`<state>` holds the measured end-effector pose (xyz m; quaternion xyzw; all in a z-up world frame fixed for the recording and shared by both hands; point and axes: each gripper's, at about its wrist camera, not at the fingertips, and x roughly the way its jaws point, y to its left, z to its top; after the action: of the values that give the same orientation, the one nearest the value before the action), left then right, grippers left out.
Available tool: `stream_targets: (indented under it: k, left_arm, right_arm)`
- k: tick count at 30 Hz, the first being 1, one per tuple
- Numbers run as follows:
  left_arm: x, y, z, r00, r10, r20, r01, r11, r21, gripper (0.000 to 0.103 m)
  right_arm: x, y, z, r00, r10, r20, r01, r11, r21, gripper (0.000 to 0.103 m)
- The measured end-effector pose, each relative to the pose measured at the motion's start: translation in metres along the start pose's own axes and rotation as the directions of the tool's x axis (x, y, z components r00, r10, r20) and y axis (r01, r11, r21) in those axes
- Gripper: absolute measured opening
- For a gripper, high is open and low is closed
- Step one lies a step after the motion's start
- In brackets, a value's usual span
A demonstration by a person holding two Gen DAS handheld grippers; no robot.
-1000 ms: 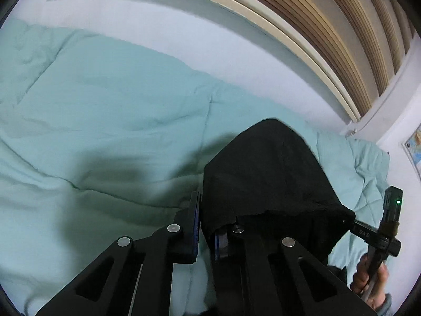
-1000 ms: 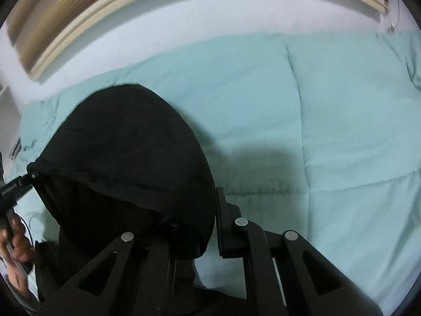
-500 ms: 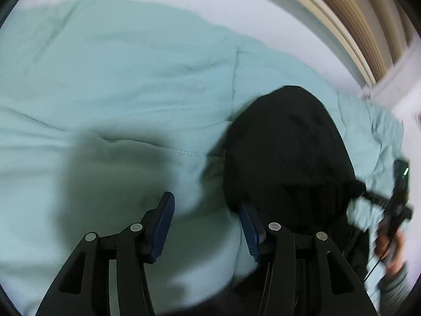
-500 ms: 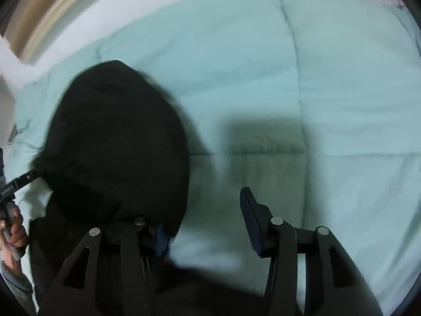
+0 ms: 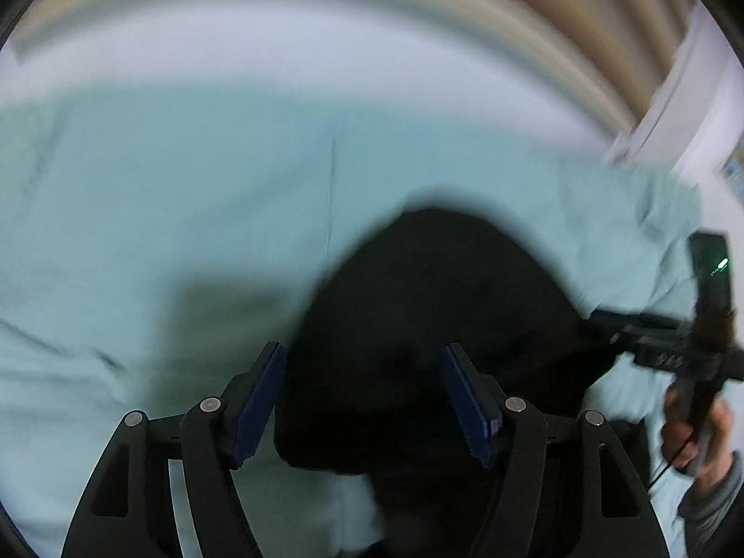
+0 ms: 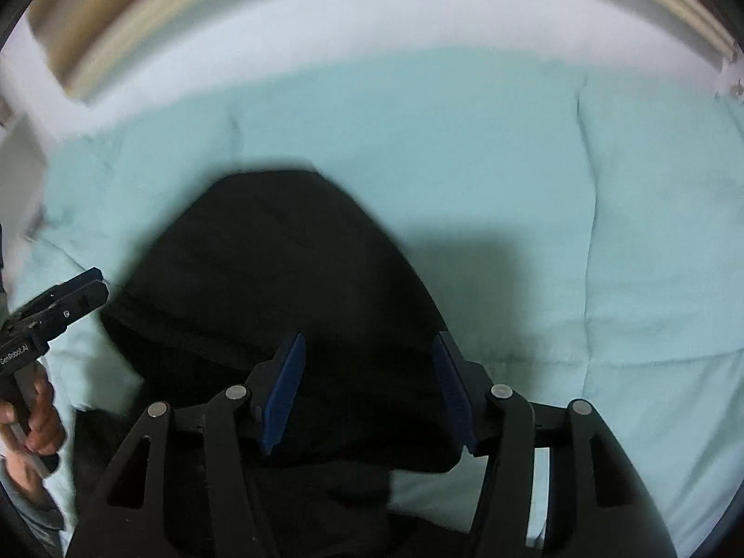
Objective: Fold large clothes
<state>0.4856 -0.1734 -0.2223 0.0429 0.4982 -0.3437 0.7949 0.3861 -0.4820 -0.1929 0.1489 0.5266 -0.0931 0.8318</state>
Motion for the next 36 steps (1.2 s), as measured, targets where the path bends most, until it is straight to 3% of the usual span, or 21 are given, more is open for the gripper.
stream_targets:
  k: [2, 3, 6, 8, 14, 17, 22, 26, 29, 34, 35, 36]
  left_arm:
    - [0.038, 0.016, -0.015, 0.991, 0.016, -0.134, -0.02, 1.0, -0.024, 0.072]
    - [0.049, 0.026, -0.023, 0.988, -0.014, -0.151, 0.005, 0.998, -0.064, 0.073]
    - [0.05, 0.034, -0.023, 0.991, -0.041, -0.129, 0.029, 0.995, -0.095, 0.075]
    - [0.048, 0.029, -0.022, 0.992, -0.009, -0.122, 0.002, 0.998, -0.057, 0.075]
    - [0.006, 0.024, -0.022, 1.0, 0.002, -0.02, -0.003, 0.999, -0.045, 0.075]
    - [-0.021, 0.026, -0.013, 0.998, 0.034, 0.053, -0.032, 0.998, -0.052, 0.075]
    - [-0.045, 0.039, 0.02, 0.988, -0.062, 0.144, 0.079, 0.99, -0.114, 0.075]
    - [-0.016, 0.047, 0.033, 0.991, -0.11, 0.073, 0.119, 0.985, -0.125, 0.075]
    - [0.01, 0.05, 0.038, 0.985, -0.168, 0.027, 0.171, 0.975, -0.146, 0.075]
    - [0.054, 0.03, 0.043, 0.972, -0.232, -0.034, 0.226, 0.965, -0.137, 0.074]
    - [0.06, 0.024, 0.043, 0.969, -0.243, -0.04, 0.236, 0.963, -0.132, 0.071]
    - [0.063, 0.021, 0.041, 0.967, -0.249, -0.046, 0.242, 0.962, -0.124, 0.058]
  right_arm:
    - [0.033, -0.005, -0.013, 0.995, -0.009, -0.097, 0.008, 1.0, -0.012, 0.059]
    - [0.048, -0.009, -0.023, 0.991, -0.021, -0.128, 0.019, 1.0, -0.016, 0.059]
    - [0.065, -0.024, -0.034, 0.992, -0.006, -0.126, 0.01, 0.999, 0.032, 0.075]
    - [0.068, -0.037, -0.034, 0.99, 0.056, -0.126, -0.044, 0.994, 0.098, 0.076]
    - [0.041, -0.038, -0.039, 0.993, 0.073, -0.095, -0.066, 0.995, 0.072, 0.076]
    - [0.013, -0.047, -0.031, 0.991, 0.121, -0.051, -0.119, 0.992, 0.044, 0.076]
    - [-0.004, -0.048, -0.009, 0.993, 0.114, -0.003, -0.114, 0.993, -0.023, 0.077]
    - [0.02, -0.058, 0.005, 0.992, 0.126, -0.021, -0.126, 0.992, -0.025, 0.077]
    - [0.04, -0.063, 0.009, 0.982, 0.178, -0.06, -0.178, 0.984, -0.003, 0.077]
    - [0.067, -0.058, 0.011, 0.947, 0.306, -0.097, -0.304, 0.952, 0.033, 0.072]
    - [0.07, -0.057, 0.011, 0.935, 0.341, -0.099, -0.339, 0.94, 0.036, 0.067]
    - [0.073, -0.056, 0.012, 0.925, 0.366, -0.104, -0.364, 0.931, 0.037, 0.063]
